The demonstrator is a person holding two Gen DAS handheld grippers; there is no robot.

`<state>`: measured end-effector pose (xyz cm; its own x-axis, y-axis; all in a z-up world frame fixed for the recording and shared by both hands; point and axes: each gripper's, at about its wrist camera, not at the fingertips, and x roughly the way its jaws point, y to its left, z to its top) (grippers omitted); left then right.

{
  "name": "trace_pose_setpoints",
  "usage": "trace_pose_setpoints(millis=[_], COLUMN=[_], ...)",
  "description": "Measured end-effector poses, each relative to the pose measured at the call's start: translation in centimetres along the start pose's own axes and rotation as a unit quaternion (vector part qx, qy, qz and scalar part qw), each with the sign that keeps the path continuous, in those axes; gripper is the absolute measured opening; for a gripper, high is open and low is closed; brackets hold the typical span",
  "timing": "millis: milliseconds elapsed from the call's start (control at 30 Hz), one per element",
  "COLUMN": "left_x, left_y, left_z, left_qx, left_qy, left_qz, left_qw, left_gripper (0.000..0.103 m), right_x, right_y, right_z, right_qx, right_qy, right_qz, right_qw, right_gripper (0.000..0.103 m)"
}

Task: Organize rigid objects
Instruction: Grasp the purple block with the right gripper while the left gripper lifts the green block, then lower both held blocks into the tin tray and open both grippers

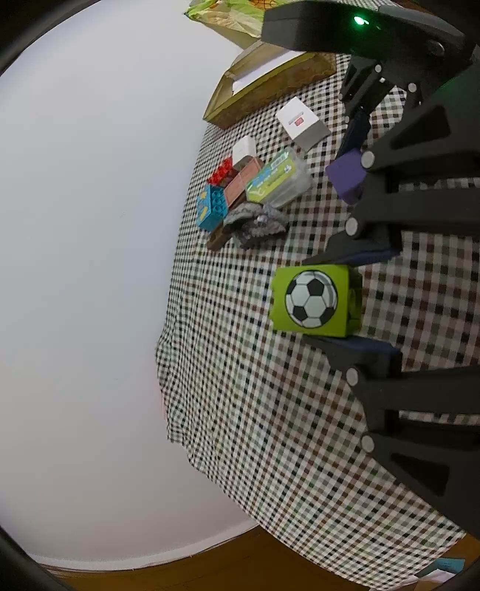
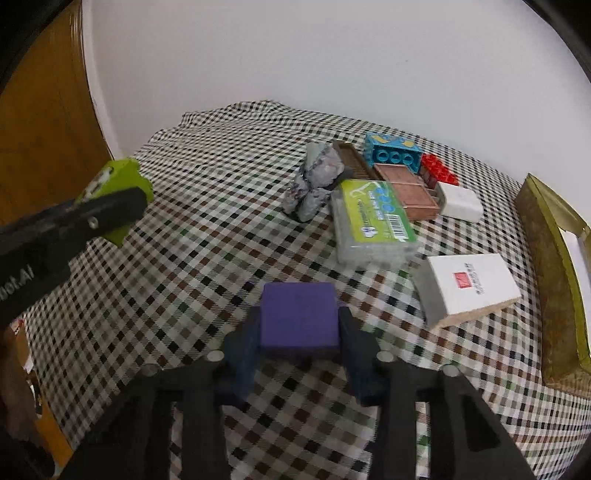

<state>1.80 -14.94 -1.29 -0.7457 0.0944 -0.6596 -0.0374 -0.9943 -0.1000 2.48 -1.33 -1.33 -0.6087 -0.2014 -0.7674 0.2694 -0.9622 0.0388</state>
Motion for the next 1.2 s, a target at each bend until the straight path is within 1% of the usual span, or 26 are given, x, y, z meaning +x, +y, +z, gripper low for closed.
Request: trace_pose_setpoints(millis=[33, 100, 200, 267, 300, 367, 400, 467, 567, 667, 700, 767, 867, 1000, 1100, 1133, 1200], left_x=[0.0, 0.2, 0.3, 0.2, 0.1, -0.1, -0.1, -0.1, -0.2, 0.4, 0.6, 1.4, 2.5, 3.2, 4.5, 5.2, 6.0], left_y=[-0.4, -1.5, -3.3, -4.6, -5.4, -7.4, -8.5, -10.5, -14.1, -17.2, -18.2, -20.8, -24.0, -27.8, -30.1, -30.7, -31.3], left_z=[0.0, 0.1, 0.4, 0.7, 0.9, 1.3, 1.6, 2.0, 2.7, 3.2, 3.3, 3.3, 3.2, 2.9, 2.5, 2.3, 2.1], left_qx=[0.002, 0.010, 0.020, 0.032, 0.039, 0.057, 0.065, 0.076, 0.091, 0.104, 0.107, 0.116, 0.126, 0.150, 0.161, 0.160, 0.156], left_qy=[0.000, 0.001, -0.002, -0.006, -0.010, -0.020, -0.022, -0.027, -0.039, -0.040, -0.038, -0.029, -0.019, -0.014, -0.004, 0.003, 0.015], left_qz=[-0.003, -0.010, -0.020, -0.030, -0.035, -0.044, -0.049, -0.063, -0.091, -0.120, -0.131, -0.163, -0.196, -0.226, -0.233, -0.237, -0.246], left_qw=[1.0000, 0.9999, 0.9996, 0.9990, 0.9986, 0.9972, 0.9964, 0.9948, 0.9909, 0.9864, 0.9848, 0.9793, 0.9723, 0.9624, 0.9591, 0.9582, 0.9565], left_gripper=[0.031, 0.031, 0.031, 0.031, 0.031, 0.031, 0.031, 0.031, 0.031, 0.031, 0.031, 0.031, 0.031, 0.031, 0.031, 0.031, 0.031], right_x=[-0.6, -1.7, -5.3, -8.2, -8.9, -10.5, -11.0, -12.4, -13.3, -12.1, -10.6, -9.9, -9.1, -9.6, -9.0, -7.9, -7.7], right_y=[-0.9, -2.9, -7.0, -10.7, -11.8, -14.7, -15.5, -18.7, -22.9, -25.2, -25.4, -26.7, -28.7, -29.1, -29.4, -29.3, -29.6], right_z=[-0.2, 0.0, 0.0, -0.3, -0.2, 0.1, 0.2, 0.2, 0.5, 0.9, 1.1, 0.5, -0.5, -1.3, -1.6, -1.4, -1.8], right_qx=[0.017, 0.040, 0.084, 0.116, 0.121, 0.125, 0.125, 0.134, 0.152, 0.143, 0.140, 0.138, 0.151, 0.147, 0.152, 0.154, 0.155], right_qy=[-0.004, -0.023, -0.079, -0.123, -0.135, -0.158, -0.160, -0.158, -0.159, -0.143, -0.138, -0.133, -0.135, -0.137, -0.144, -0.145, -0.145], right_qz=[0.010, 0.016, 0.012, 0.009, 0.005, -0.025, -0.039, -0.079, -0.129, -0.164, -0.167, -0.177, -0.184, -0.199, -0.207, -0.208, -0.213], right_qw=[1.000, 0.999, 0.993, 0.986, 0.983, 0.979, 0.978, 0.975, 0.967, 0.965, 0.966, 0.965, 0.962, 0.959, 0.956, 0.955, 0.954], right_gripper=[0.043, 0.043, 0.043, 0.043, 0.043, 0.043, 0.043, 0.043, 0.043, 0.043, 0.043, 0.042, 0.043, 0.043, 0.043, 0.043, 0.043])
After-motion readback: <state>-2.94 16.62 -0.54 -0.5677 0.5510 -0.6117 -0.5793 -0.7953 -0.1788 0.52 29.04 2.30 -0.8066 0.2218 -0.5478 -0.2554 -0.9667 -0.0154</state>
